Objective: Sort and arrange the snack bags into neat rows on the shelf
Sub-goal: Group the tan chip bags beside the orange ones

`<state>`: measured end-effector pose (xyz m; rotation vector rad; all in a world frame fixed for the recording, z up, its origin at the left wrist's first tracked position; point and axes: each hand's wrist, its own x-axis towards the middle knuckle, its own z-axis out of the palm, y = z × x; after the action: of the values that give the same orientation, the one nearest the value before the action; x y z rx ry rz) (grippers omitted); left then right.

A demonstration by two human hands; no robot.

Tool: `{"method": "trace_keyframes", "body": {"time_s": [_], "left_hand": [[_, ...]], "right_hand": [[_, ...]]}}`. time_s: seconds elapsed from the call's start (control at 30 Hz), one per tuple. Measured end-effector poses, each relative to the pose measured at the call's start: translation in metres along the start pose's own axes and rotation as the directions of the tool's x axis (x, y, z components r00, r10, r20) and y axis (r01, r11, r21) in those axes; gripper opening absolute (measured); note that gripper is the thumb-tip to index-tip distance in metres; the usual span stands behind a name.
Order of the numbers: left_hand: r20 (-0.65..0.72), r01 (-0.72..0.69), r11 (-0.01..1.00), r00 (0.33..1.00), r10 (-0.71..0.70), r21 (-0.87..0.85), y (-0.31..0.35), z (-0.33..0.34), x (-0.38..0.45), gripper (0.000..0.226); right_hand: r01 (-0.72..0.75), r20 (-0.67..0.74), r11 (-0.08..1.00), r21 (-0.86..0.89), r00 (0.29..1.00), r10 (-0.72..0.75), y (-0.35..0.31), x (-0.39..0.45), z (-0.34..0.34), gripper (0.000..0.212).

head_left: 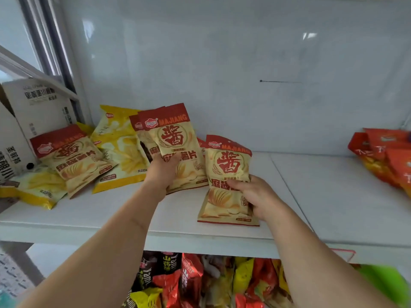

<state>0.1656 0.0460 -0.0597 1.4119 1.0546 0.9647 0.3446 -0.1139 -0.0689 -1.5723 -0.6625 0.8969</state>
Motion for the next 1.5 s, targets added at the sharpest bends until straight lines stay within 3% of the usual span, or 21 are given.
{"method": "trace_keyframes", "body": {"time_s": [0.17, 0.27, 0.37, 0.6, 0.77, 1.0, 1.17, 1.27, 1.5], "left_hand": [[0.201, 0.083, 0.988, 0.978, -0.056, -0.128, 0.008, 0.068, -0.003, 0.049], [0.313, 0.163, 0.964, 0.945, -0.091, -0.212, 0.015, 0.122, -0.013, 0.027], [0.389, 0.245, 0.936, 0.912, -0.132, -0.255, 0.021, 0.183, -0.021, 0.021], [0.44, 0.303, 0.927, 0.879, -0.183, -0.219, 0.034, 0.32, -0.035, 0.018], [0.477, 0.317, 0.927, 0.858, -0.189, -0.202, 0.041, 0.394, -0.036, 0.018], [0.537, 0.322, 0.931, 0.823, -0.185, -0.173, 0.034, 0.453, -0.019, 0.02], [0.564, 0.333, 0.927, 0.805, -0.185, -0.171, 0.033, 0.477, -0.001, 0.018], [0.557, 0.326, 0.929, 0.811, -0.18, -0.174, 0.034, 0.488, 0.005, 0.018], [0.529, 0.298, 0.949, 0.824, -0.202, -0.101, 0.037, 0.505, 0.017, 0.018]], "right_hand": [[0.01, -0.094, 0.999, 0.043, 0.996, -0.006, 0.001, -0.017, -0.065, 0.032], [0.034, -0.173, 0.999, 0.04, 0.985, -0.026, 0.002, -0.025, -0.119, 0.034], [0.045, -0.243, 0.998, 0.039, 0.969, -0.034, 0.005, -0.031, -0.176, 0.033], [0.095, -0.341, 0.995, 0.035, 0.937, -0.077, 0.006, -0.028, -0.299, 0.019], [0.101, -0.367, 0.995, -0.005, 0.925, -0.096, 0.001, -0.019, -0.356, 0.022], [0.072, -0.388, 0.996, -0.058, 0.917, -0.089, 0.003, -0.005, -0.39, 0.026], [0.076, -0.425, 0.995, -0.068, 0.9, -0.098, 0.004, 0.004, -0.398, 0.016], [0.069, -0.436, 0.995, -0.07, 0.895, -0.093, 0.005, 0.012, -0.396, 0.028], [0.068, -0.439, 0.998, -0.002, 0.897, -0.062, 0.009, 0.028, -0.389, 0.023]]}}
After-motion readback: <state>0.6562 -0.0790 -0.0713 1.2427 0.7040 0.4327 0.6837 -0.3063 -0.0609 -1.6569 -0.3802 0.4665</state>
